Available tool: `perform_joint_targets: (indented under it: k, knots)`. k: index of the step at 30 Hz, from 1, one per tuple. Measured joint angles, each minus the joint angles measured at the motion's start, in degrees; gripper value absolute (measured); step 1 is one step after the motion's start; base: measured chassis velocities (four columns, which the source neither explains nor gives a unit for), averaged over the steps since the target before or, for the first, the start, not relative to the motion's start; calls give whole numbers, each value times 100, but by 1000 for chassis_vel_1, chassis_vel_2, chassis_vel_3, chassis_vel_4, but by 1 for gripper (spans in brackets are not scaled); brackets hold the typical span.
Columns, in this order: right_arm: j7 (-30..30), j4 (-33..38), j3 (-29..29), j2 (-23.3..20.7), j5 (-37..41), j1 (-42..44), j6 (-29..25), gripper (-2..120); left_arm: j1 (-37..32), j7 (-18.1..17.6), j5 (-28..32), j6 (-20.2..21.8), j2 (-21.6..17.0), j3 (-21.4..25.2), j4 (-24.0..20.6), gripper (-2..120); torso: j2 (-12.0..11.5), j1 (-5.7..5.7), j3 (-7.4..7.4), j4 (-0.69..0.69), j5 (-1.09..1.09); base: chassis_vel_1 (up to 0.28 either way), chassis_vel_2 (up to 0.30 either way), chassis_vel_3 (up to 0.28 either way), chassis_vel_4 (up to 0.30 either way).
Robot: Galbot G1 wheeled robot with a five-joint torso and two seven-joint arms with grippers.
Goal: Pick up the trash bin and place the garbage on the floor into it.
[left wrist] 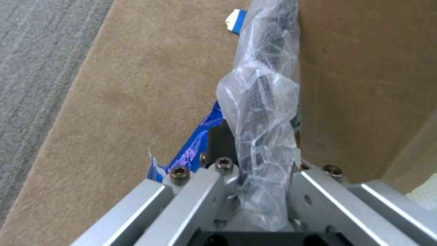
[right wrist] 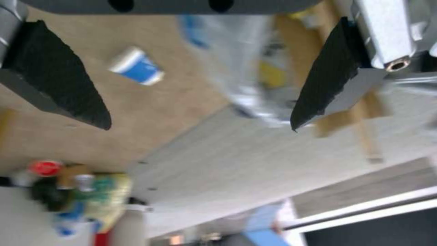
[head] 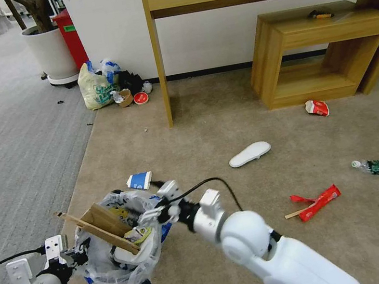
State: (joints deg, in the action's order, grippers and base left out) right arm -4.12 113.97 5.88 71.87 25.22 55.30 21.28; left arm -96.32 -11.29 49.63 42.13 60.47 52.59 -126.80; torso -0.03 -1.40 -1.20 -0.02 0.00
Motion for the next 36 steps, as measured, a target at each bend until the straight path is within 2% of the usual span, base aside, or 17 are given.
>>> perform_joint_targets:
  k: [9,11,15,23,36]
  knots:
    - [460,157,-720,-132,-325,666,-12,100,-146,132,-106,0,129,66,-93,0,0,0,0,-1,0,0,0,0,0]
    - [494,243,-1087,-48,-668,1181,-113,100,-303,336,-265,0,231,141,-161,0,0,0,0,0,1,0,0,0,0]
    - [489,321,-1379,-1,-1014,1583,-217,100,-380,420,-359,0,306,202,-182,0,0,0,0,-1,0,0,0,0,0]
    - [488,454,-1663,136,-1232,2013,-246,100,-452,545,-446,0,354,329,-140,0,0,0,1,-1,0,0,0,0,0]
    - [481,612,-1783,259,-1459,2303,-163,100,-560,731,-436,0,349,540,-120,0,0,0,0,0,0,0,0,0,0]
